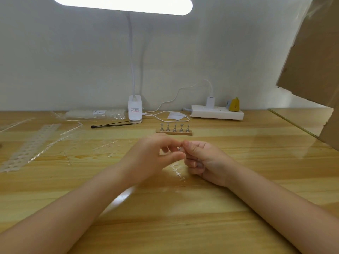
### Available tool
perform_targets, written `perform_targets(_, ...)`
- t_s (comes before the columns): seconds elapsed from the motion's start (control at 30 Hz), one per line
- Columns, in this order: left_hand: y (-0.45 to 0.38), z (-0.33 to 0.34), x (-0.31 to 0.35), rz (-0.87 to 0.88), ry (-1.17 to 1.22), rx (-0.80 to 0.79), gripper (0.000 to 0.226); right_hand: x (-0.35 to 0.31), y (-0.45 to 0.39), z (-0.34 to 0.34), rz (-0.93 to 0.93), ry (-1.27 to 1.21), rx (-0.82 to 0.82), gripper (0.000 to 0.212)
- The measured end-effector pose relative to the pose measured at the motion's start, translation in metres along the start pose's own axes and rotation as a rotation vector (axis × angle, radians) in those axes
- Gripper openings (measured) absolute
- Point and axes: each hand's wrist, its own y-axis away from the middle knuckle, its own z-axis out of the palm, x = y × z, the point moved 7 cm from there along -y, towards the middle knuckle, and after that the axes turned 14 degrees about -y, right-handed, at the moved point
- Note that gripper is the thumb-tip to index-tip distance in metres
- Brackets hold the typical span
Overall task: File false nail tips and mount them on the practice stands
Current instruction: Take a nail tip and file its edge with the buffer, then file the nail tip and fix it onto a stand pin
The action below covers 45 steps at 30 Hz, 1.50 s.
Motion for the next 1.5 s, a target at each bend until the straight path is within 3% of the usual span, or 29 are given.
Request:
perform_targets(0.13, 0.003, 0.005, -0.001, -0.074, 0.116, 0.107, 0.017, 0.001, -0.002, -0.001, 0.012, 0.023, -0.015, 0.022)
perform_targets(0.27, 0.002, 0.001, -0.001, -0.102, 0.005, 0.140, 0.018, 0.002, -0.004, 0.000, 0.014, 0.066, 0.000, 0.024)
perform_targets(0.53, -0.006, -0.008, -0.024, -0.256, -0.155, 0.133, 0.022, 0.004, -0.008, -0.008, 0.073, 0.040, 0.222, 0.034)
perform_targets(0.7, 0.006, -0.019, -0.049, -0.366, -0.187, 0.115, 0.024, 0.003, -0.006, 0.000, 0.064, 0.457, 0.316, 0.024)
perform_targets(0.8, 0.022, -0.022, -0.056, -0.427, -0.273, 0.158, 0.024, -0.007, -0.003, 0.013, -0.179, 0.823, 0.417, 0.025)
perform_targets(0.97, 0.035, -0.015, -0.058, -0.458, -0.354, 0.174, 0.022, -0.006, 0.001, 0.043, -0.433, 1.415, 0.368, 0.025)
perform_targets(1.3, 0.027, 0.000, -0.048, -0.276, -0.463, 0.138, 0.020, -0.001, -0.003, 0.031, -0.400, 1.368, 0.399, 0.026)
perform_targets(1.5, 0.029, -0.004, -0.051, -0.334, -0.482, 0.168, 0.022, 0.002, -0.007, 0.034, -0.396, 1.456, 0.360, 0.029)
